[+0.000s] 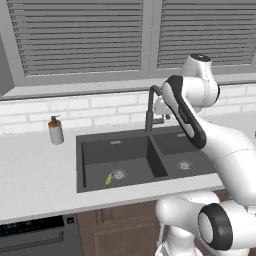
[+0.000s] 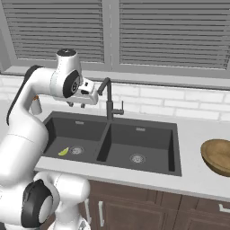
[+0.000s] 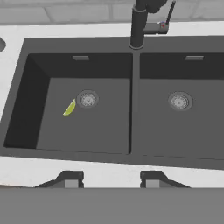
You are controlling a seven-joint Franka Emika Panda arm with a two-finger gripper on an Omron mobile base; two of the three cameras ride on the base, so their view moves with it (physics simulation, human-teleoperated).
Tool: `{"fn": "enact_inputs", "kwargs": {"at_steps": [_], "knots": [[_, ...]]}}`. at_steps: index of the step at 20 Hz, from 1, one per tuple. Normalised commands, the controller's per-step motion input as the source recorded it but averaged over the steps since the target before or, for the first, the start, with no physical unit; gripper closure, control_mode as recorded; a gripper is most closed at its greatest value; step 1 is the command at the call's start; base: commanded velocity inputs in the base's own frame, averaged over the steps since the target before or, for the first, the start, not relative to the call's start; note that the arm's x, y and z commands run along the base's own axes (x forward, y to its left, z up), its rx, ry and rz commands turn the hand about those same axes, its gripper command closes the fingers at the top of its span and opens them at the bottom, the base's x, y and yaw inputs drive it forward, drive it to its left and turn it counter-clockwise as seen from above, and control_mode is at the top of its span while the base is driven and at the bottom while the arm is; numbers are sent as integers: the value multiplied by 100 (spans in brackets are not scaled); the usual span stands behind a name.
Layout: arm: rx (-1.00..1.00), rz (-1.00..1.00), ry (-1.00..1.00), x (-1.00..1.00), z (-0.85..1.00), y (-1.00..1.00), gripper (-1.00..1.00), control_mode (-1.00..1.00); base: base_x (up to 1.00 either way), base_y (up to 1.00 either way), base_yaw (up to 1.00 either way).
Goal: Pick the lemon wedge from the sink and place it in the bowl. Then pick the bowl and place it in the microwave. Then close the microwave door and press the start button.
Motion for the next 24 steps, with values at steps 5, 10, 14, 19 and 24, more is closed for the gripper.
{"fn": "enact_inputs", "kwargs": {"at_steps": [5, 10, 14, 19, 24], "knots": [[2, 0, -2, -39, -6, 13, -100, -100, 0, 0, 0], [0, -1, 0, -33, -39, 54, -100, -100, 0, 0, 0], [0, -6, -1, -1, -58, 58, -100, -100, 0, 0, 0], [0, -5, -3, 0, -74, 54, -100, -100, 0, 0, 0], [0, -6, 0, 4, -65, 58, -100, -100, 0, 0, 0]]}}
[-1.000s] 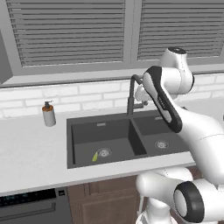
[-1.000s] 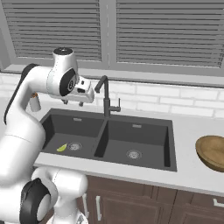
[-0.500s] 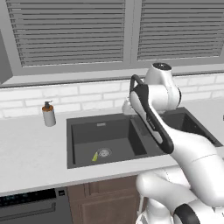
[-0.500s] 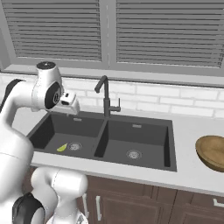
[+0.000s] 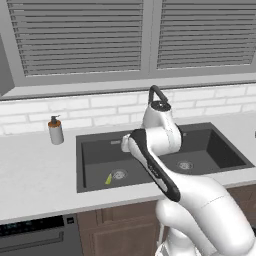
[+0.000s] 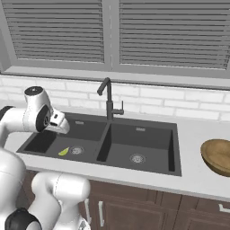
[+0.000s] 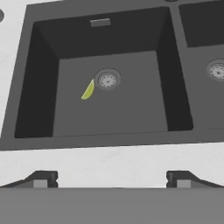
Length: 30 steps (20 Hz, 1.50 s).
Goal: Pick the lemon wedge from the sink and place it in the bowl. Then pick the bowl and place it in the microwave. Then close the microwave door and press the start button.
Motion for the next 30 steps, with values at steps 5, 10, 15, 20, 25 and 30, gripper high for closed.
{"fn": "enact_inputs", "kwargs": {"at_steps": [5, 10, 15, 20, 25, 30], "knots": [[0, -8, 0, 23, -56, 47, -100, -100, 0, 0, 0], [0, -4, 7, 34, -47, 27, -100, -100, 0, 0, 0], [0, 0, 17, 45, -45, 20, -100, -100, 0, 0, 0], [0, 0, 18, 40, -26, 11, -100, -100, 0, 0, 0], [0, 0, 16, 33, -18, 13, -100, -100, 0, 0, 0], [0, 0, 0, 20, -15, 11, -100, -100, 0, 0, 0]]}}
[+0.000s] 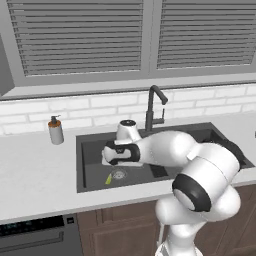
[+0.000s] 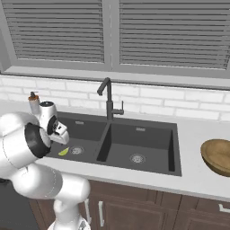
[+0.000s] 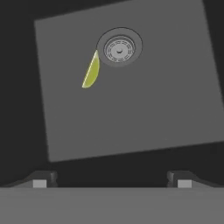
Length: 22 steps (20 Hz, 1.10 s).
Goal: Pick the lemon wedge from the sink and place it in the bowl. Then pick the bowl and place it in the microwave. Then close the microwave door and press the start button.
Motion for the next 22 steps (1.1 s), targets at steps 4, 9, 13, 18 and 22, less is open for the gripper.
{"fn": "enact_inputs", "kwargs": {"at_steps": [4, 9, 13, 18, 22], "knots": [[0, 0, 6, 31, -29, 1, -100, -100, 0, 0, 0], [0, 0, 10, 19, -41, 0, -100, -100, 0, 0, 0], [0, 0, 10, 8, -39, 0, -100, -100, 0, 0, 0], [0, 0, 6, 10, -29, 5, -100, -100, 0, 0, 0], [0, -1, 3, 18, -26, 17, -100, -100, 0, 0, 0]]}}
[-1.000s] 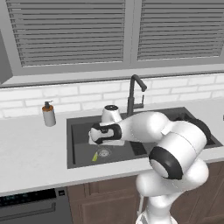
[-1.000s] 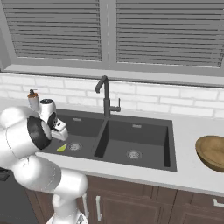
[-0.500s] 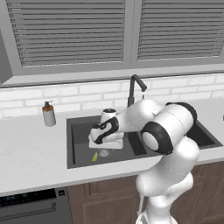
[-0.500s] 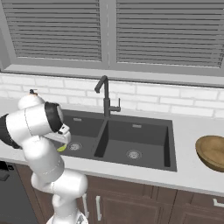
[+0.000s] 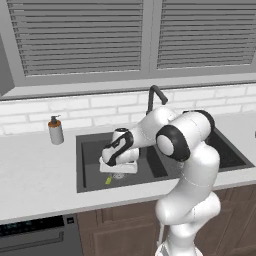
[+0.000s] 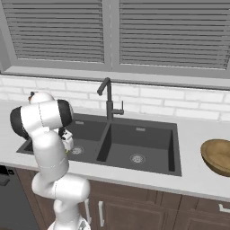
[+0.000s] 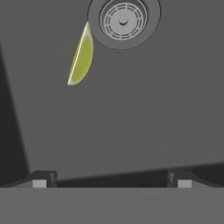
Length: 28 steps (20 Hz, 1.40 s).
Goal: Pick the lemon wedge from the sink and place it in the bowl. Then pick the bowl and place it in the microwave. Then close the microwave door and press the start button.
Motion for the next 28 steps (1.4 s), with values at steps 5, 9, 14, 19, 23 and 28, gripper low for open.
{"fn": "enact_inputs", "kwargs": {"at_steps": [5, 9, 14, 19, 23, 28], "knots": [[0, -2, 3, 18, -28, 21, -100, -100, 0, 0, 0], [0, -1, 2, 11, -30, 12, -100, -100, 0, 0, 0], [0, 0, 0, 8, -32, 4, -100, -100, 0, 0, 0], [0, 0, 0, 6, -37, 0, -100, -100, 0, 0, 0], [0, 0, 0, 18, -31, 0, -100, -100, 0, 0, 0], [0, 0, 0, 34, -24, 0, -100, -100, 0, 0, 0]]}}
